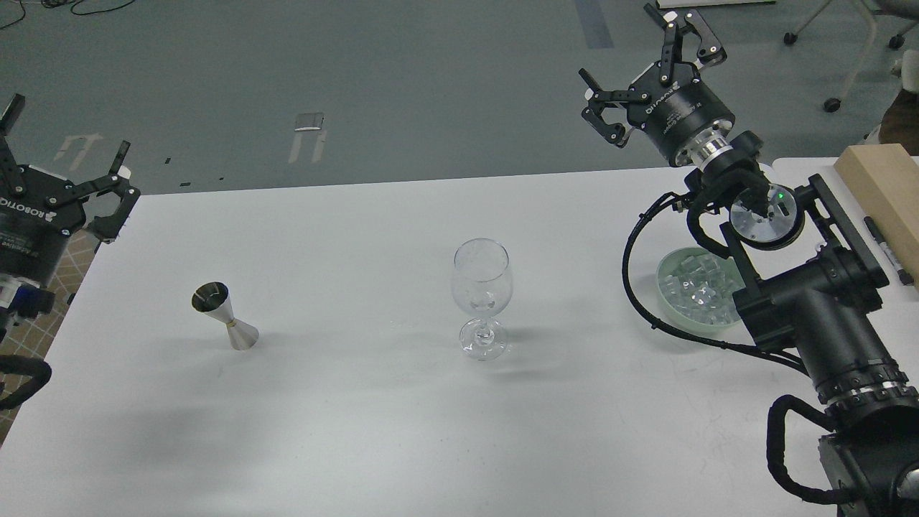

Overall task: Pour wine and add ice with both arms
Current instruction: 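Lower the left gripper toward the table near the metal jigger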

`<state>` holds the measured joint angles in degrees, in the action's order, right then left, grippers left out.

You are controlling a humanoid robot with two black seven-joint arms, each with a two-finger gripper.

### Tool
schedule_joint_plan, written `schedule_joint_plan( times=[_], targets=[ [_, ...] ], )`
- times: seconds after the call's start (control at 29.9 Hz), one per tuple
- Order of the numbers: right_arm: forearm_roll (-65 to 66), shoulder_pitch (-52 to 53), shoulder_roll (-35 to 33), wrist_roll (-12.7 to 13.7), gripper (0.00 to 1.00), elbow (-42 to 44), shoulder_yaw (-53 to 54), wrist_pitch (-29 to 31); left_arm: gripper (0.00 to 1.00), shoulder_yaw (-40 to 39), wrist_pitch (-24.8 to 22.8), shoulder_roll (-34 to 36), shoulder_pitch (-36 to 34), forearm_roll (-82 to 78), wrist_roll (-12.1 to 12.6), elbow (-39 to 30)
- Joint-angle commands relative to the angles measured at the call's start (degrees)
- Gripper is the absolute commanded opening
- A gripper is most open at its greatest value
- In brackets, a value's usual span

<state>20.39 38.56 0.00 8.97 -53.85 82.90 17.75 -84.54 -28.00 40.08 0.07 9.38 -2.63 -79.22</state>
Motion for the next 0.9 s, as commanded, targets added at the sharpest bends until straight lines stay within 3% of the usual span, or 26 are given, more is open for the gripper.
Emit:
schedule_joint_plan(
  times=[0.0,0.27,0.64,0.87],
  targets=[
    [0.0,-0.32,0.0,0.0,1.0,0.06,-0.02,0.0,0.97,-2.73,0.0,-0.09,5.62,0.11,0.0,-2.68],
    [0.0,-1.2,0.0,0.0,1.0,0.06,-0.02,0.0,0.95,-8.0,0.0,-1.49,15.56,0.11,-0.09,-5.59],
    [0.0,-1.56,0.0,0.0,1.0,0.33,-0.02,0.0,0.95,-8.54,0.0,-4.92,21.55,0.11,0.0,-5.59],
    [0.0,-1.56,0.0,0.0,1.0,0.5,-0.02,0.0,0.96,-8.54,0.0,-7.99,24.1,0.11,1.93,-5.94]
  ],
)
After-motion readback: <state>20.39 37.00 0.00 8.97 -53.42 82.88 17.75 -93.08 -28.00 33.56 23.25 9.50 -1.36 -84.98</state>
